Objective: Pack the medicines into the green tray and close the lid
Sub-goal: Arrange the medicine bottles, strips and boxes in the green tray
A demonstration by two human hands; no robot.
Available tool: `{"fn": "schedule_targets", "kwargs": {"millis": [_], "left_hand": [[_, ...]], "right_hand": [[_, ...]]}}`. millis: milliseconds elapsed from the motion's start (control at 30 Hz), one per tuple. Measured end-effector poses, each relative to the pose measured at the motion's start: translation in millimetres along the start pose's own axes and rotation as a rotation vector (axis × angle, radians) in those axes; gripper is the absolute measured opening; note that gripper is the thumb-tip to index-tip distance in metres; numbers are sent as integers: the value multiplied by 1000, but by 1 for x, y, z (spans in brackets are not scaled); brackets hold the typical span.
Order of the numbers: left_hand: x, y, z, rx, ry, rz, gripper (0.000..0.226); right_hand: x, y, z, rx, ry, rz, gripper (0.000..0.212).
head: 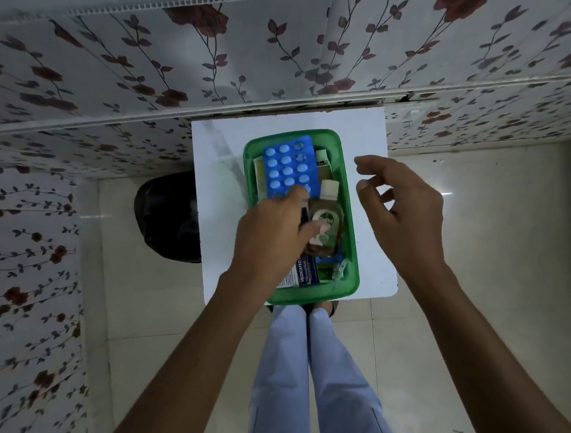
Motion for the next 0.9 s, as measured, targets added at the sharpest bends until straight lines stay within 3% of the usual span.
{"fn": "schedule_targets", "kwargs": {"millis": [200,367,500,700,900], "left_hand": [[11,-7,0,-200,-78,8,30],[27,-10,-4,-352,-228,-137,30],[46,-11,2,-331,-313,-219,43],[52,-16,7,-263,-410,-303,45],[55,-18,13,-180,-446,-340,44]], "right_hand": [[-11,-11,26,205,-283,-126,51],[-13,-5,36,293,-491,-246,56],[-10,-5,36,411,-549,-356,53],[-15,-21,45,521,-561,-332,61],[-21,-39,49,405,-581,-287,63]]}}
Point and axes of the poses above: each hand's wrist, its own y-axis towards the middle knuckle, its own z-axis out of the palm, x = y × z, the point moved 2 cm from there along y, towards the middle knuckle, and after that the axes turned 10 degrees about x, right-handed, at the moved point
